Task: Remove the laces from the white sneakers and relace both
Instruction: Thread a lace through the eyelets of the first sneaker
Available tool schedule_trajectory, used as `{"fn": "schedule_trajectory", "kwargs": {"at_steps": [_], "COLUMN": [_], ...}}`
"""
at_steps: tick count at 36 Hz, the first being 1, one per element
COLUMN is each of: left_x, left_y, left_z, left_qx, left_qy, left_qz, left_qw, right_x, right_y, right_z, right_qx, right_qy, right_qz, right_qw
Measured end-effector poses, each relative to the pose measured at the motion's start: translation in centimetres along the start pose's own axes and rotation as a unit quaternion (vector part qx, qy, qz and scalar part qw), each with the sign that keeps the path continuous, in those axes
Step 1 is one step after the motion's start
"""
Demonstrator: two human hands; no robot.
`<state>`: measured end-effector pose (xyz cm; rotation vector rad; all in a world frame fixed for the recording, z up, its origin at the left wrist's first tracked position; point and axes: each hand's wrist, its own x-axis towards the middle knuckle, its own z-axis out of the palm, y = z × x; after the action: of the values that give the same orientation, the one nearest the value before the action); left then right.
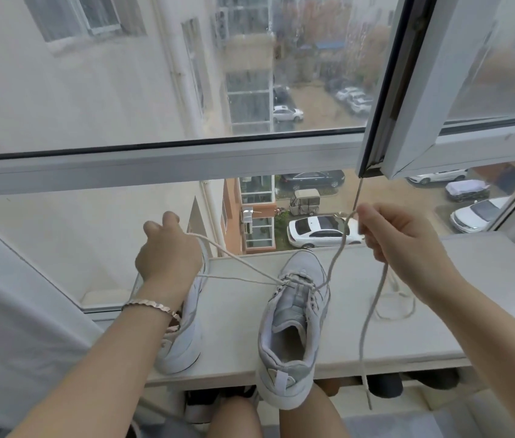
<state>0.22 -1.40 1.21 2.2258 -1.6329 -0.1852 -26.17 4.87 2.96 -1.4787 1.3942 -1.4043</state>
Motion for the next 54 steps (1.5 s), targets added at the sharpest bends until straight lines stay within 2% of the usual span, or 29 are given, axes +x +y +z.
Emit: {"fn": "schedule_trajectory", "kwargs": {"at_steps": [4,6,9,11,13,14,19,22,25,28,30,34,37,40,43,47,50,52,54], "left_x": [-1.1,-2.3,-4.1,-5.3,-6.4,-6.8,-7.1,-7.1,-7.6,-8.3,-8.6,-8.9,-8.7,-8.7,-8.7,-8.8,-8.9,-8.9,-8.9], "left_y": [0.8,1.5,2.3,3.0,3.7,3.8,3.9,3.4,3.1,2.7,2.4,1.4,0.7,0.3,0.2,0.5,0.7,0.7,0.7], "left_z": [1.4,2.3,3.6,3.8,3.7,3.7,4.8,5.8,6.6,6.8,6.6,7.4,8.0,8.1,8.0,8.0,8.1,8.0,8.0], "left_qx": [0.152,0.179,0.105,-0.025,-0.118,-0.121,-0.004,0.097,0.114,0.068,0.01,-0.036,-0.055,-0.073,-0.09,-0.094,-0.094,-0.089,-0.082], "left_qy": [-0.099,-0.101,-0.079,-0.134,-0.221,-0.243,-0.273,-0.25,-0.201,-0.108,-0.048,0.05,0.095,0.089,0.068,0.062,0.065,0.066,0.065], "left_qz": [0.02,0.067,0.249,0.353,0.369,0.367,0.413,0.467,0.466,0.445,0.441,0.461,0.465,0.462,0.458,0.458,0.46,0.459,0.457], "left_qw": [0.983,0.976,0.959,0.926,0.895,0.89,0.869,0.843,0.854,0.886,0.896,0.885,0.879,0.879,0.882,0.882,0.88,0.882,0.883], "right_x": [-0.3,-0.5,-0.9,-1.3,-1.3,-1.3,-1.2,-1.0,-1.1,-1.2,-1.3,-1.3,-1.4,-1.4,-1.3,-0.2,1.7,3.2,4.5], "right_y": [0.8,1.2,1.3,1.1,0.9,0.9,0.7,0.7,0.8,0.6,0.4,0.6,1.8,3.4,4.9,4.6,3.0,1.5,-0.1], "right_z": [0.4,0.7,1.1,1.2,1.0,0.9,0.7,0.3,-0.2,-0.4,-0.6,-1.3,-1.2,-0.8,-0.3,-0.1,-0.6,-1.1,-1.4], "right_qx": [0.054,0.071,0.12,0.139,0.156,0.158,0.104,0.072,0.047,0.039,0.061,0.038,-0.079,-0.221,-0.282,-0.129,0.001,0.107,0.144], "right_qy": [0.028,0.011,-0.064,-0.102,-0.116,-0.117,-0.072,-0.04,-0.033,-0.025,-0.032,-0.092,-0.138,-0.162,-0.097,0.029,0.086,0.076,0.037], "right_qz": [0.008,0.024,0.04,0.066,0.097,0.104,0.068,0.046,0.028,0.022,0.02,0.037,0.053,0.046,0.022,0.053,0.087,0.132,0.172], "right_qw": [0.998,0.997,0.99,0.983,0.976,0.975,0.99,0.996,0.998,0.999,0.997,0.994,0.986,0.961,0.954,0.99,0.993,0.983,0.974]}}
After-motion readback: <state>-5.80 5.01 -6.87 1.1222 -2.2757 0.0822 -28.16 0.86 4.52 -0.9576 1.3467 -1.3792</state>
